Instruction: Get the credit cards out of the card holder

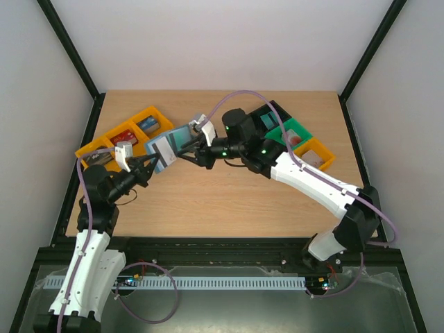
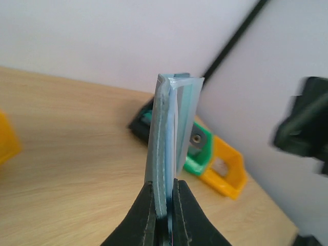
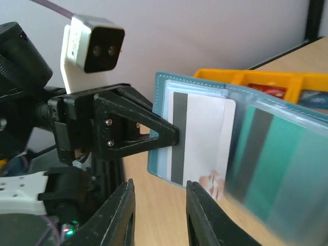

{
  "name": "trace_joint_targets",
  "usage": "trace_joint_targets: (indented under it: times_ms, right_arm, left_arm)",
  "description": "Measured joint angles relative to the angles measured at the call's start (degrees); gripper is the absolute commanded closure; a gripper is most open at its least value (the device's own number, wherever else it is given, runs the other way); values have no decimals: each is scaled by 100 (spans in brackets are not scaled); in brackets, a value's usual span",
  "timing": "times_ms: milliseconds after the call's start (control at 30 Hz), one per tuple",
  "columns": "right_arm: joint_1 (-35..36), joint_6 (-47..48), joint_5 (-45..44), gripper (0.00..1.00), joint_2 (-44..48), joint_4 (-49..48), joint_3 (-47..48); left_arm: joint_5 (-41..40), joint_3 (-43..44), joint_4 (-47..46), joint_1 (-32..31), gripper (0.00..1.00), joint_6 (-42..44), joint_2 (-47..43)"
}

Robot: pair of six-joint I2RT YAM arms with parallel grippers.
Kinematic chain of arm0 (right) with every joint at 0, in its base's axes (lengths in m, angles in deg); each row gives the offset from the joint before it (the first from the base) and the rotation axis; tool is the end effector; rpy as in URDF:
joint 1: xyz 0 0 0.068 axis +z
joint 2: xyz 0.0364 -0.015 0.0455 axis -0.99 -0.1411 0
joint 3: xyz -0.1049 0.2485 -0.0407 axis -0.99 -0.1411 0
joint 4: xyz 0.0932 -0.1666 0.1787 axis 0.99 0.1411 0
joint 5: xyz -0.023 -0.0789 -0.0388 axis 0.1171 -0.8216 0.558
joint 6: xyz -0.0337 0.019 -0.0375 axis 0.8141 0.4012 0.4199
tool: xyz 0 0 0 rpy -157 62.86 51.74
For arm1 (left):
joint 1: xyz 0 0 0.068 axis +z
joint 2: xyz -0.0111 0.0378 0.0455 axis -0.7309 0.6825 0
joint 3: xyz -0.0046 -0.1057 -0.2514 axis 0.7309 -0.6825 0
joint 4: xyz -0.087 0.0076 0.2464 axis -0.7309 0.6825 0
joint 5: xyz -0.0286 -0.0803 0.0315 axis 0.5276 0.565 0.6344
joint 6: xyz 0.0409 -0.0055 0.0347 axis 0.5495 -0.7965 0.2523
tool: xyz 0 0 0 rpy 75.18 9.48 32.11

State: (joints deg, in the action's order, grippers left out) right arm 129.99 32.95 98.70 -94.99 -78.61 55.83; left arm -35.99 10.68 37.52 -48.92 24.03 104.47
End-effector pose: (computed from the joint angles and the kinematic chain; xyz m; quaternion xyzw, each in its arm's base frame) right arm 0.2173 0.2758 0.3739 -0.4481 0.6405 0.5009 0.3716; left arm 0.1485 -0.0255 0.2881 0.0568 0.7146 -0.3735 0.5888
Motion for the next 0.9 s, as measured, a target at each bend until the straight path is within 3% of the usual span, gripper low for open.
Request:
trace_joint_targets:
  times_ms: [300,600,900]
  right_arm:
    - [-662,-621,1268,84,-225,-750,-146]
    - [-697,-673,1836,85,-378,-892,-221]
    - [-691,-232,2234,69,-61,-807,-409]
  left_arm:
    - [1582,-26,-1335,0,98,-590,-59]
    - [1976,-39,-1735,4,98,-702,-57]
    - [2076,-55,-1829,0,98,-719,-66]
